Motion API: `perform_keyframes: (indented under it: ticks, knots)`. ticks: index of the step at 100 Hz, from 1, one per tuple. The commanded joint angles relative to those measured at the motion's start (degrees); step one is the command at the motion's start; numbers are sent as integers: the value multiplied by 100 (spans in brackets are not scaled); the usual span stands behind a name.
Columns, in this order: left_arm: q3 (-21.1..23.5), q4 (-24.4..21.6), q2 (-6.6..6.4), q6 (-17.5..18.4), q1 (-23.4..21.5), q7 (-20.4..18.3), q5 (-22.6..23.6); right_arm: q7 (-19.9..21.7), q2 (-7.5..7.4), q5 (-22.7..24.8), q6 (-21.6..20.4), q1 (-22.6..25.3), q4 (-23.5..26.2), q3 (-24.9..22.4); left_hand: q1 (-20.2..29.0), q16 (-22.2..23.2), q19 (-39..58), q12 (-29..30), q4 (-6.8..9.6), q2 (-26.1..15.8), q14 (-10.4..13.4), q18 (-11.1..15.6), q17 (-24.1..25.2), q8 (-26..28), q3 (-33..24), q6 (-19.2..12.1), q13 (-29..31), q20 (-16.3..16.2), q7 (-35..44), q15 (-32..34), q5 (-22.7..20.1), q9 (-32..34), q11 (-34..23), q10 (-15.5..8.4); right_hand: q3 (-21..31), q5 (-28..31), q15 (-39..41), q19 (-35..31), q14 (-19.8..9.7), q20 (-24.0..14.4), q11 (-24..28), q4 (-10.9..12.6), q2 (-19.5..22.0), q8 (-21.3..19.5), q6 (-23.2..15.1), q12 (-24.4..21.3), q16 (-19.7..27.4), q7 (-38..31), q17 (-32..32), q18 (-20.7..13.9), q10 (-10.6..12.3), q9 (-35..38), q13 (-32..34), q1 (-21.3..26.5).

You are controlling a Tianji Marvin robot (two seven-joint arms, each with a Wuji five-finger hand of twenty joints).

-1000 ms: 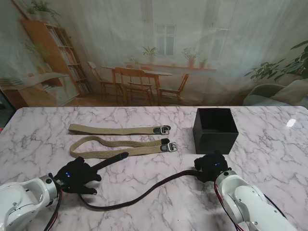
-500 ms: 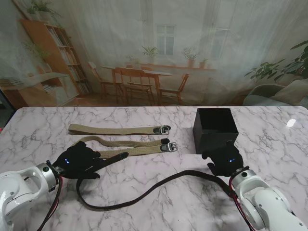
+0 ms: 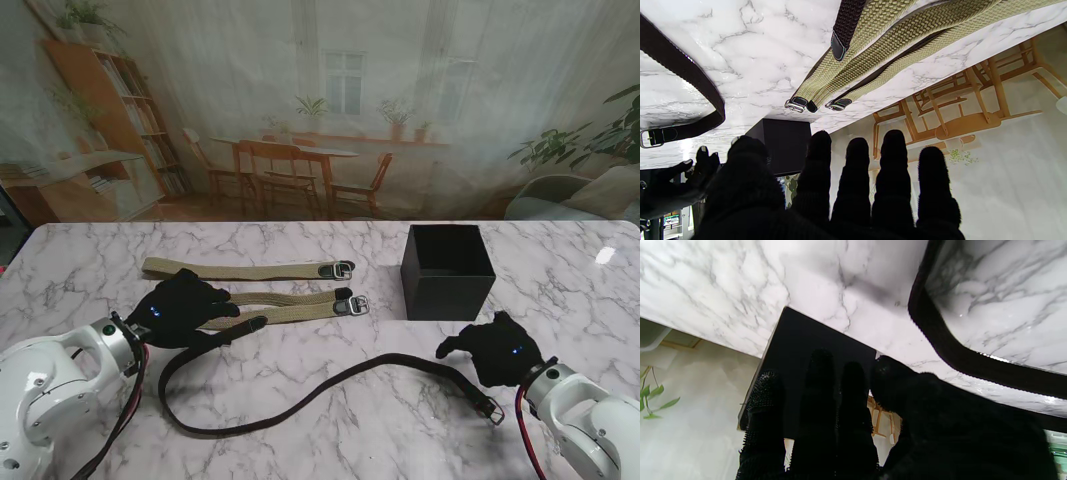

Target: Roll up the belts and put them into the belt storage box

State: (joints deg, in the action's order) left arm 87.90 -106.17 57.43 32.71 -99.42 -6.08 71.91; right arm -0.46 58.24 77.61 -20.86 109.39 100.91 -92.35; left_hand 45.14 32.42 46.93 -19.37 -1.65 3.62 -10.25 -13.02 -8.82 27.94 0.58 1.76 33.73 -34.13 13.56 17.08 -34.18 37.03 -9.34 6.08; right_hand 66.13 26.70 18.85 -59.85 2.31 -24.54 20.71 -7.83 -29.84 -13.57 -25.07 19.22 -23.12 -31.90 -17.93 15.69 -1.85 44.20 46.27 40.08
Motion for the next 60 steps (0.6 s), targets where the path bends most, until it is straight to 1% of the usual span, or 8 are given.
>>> perform_keyframes:
  ticks: [1,9,15,23,38,49,60]
  knots:
    - [-50,39,29,-40,29,-80,-10,97,-22,-127,-41,83,-156,-44,144,40,-90,-9,80,-250,-115,-252,69,65,81,111,36,-68,61,-64,-111,132,-25,97,365,297,-251,164,56,91,-97,150,-69,104,-338,-141,137,-133,162,168,-91,-260,-189,347]
    - [-76,47,31,-70,35,-86,-21,78,0,-363,-54,85,-278,-34,150,39,-104,-11,81,-245,-106,-261,76,68,81,112,43,-63,63,-66,-118,139,-24,101,426,699,-316,234,103,98,-123,174,-7,34,-457,-210,181,-323,240,196,-134,-408,-338,556]
    - [-84,40,31,-88,34,-105,-31,17,2,-392,-55,82,-345,-18,153,38,-117,-9,81,-249,-110,-263,86,69,80,106,35,-59,62,-73,-117,125,-16,110,467,889,-329,249,110,92,-119,186,17,-3,-524,-246,199,-415,251,190,-124,-453,-386,622]
    - [-96,30,31,-99,37,-128,-37,-81,-4,-356,-18,55,-441,34,151,38,-127,-10,81,-255,-109,-272,87,71,82,105,37,-57,62,-74,-120,123,-13,98,549,991,-331,261,114,85,-105,192,32,-28,-561,-292,221,-464,243,173,-125,-506,-423,660]
    - [-135,34,31,-114,53,-132,-41,-107,-14,-360,71,-30,-621,104,150,39,-136,-12,81,-253,-105,-276,92,73,82,108,35,-58,62,-78,-120,124,-12,101,586,1024,-331,292,134,80,-52,179,72,-56,-574,-359,262,-500,267,170,-115,-528,-486,677]
    - [-165,47,29,-136,67,-148,-37,-187,-33,-264,138,-94,-753,143,173,39,-136,-14,83,-238,-106,-281,88,77,76,103,43,-62,69,-77,-136,130,-14,88,557,1070,-299,286,125,66,7,166,76,-69,-595,-397,281,-512,252,154,47,-395,-462,658]
    - [-184,45,28,-148,69,-178,-42,-131,-46,-242,194,-156,-851,173,186,39,-142,-16,83,-235,-103,-282,91,81,76,103,41,-62,75,-79,-144,137,-18,90,467,986,-298,290,128,60,-11,151,62,-40,-560,-438,302,-428,260,143,52,-367,-479,599]
